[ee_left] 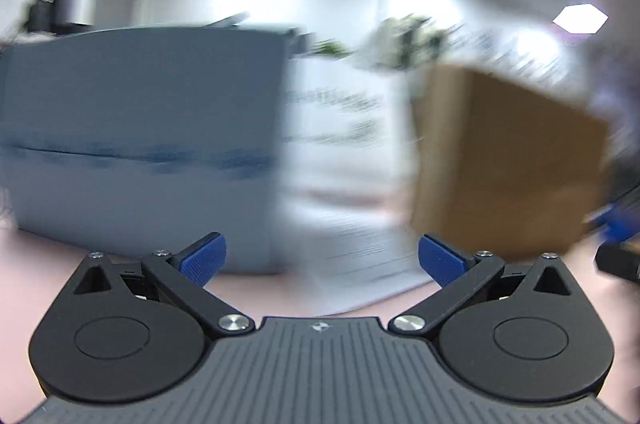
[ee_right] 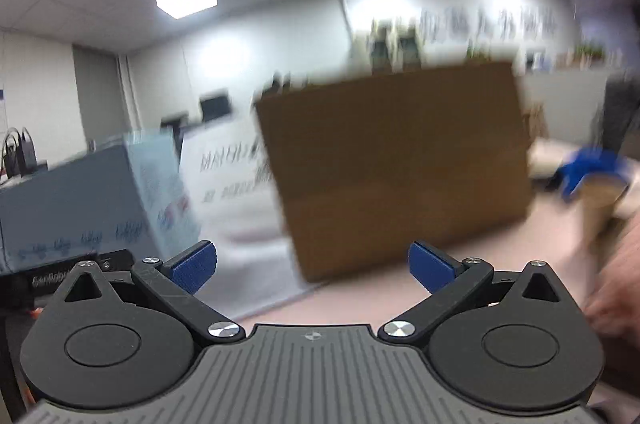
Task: Fold clothes
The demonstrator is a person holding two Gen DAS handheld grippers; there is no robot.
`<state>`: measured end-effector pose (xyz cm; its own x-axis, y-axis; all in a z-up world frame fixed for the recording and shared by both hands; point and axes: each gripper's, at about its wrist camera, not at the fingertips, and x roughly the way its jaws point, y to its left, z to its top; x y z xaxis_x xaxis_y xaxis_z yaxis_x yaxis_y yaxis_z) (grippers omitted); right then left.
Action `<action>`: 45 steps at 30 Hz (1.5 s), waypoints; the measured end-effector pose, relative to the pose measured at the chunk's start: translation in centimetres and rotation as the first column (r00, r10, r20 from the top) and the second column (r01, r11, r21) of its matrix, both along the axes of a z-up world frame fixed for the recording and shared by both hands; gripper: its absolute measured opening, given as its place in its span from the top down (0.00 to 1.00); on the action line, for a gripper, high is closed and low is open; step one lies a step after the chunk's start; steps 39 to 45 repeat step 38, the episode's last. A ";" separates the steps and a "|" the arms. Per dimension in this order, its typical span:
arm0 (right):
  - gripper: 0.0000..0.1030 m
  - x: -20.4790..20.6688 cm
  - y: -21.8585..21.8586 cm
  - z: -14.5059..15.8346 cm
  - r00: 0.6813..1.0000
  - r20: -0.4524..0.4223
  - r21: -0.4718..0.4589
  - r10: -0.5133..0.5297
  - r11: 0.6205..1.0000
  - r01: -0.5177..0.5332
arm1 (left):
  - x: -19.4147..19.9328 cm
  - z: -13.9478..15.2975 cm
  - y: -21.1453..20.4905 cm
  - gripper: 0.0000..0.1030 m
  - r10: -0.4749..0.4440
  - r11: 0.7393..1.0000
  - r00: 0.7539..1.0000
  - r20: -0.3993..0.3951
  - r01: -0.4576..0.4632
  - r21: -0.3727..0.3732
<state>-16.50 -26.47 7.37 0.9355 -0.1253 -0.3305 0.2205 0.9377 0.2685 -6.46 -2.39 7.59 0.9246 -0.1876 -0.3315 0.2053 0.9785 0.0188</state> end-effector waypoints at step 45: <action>0.00 12.0 3.6 -8.4 0.933 -0.358 -0.180 -0.023 0.983 -0.044 | 7.7 -7.7 1.7 0.00 0.069 0.996 0.947 -0.315 -0.047 0.075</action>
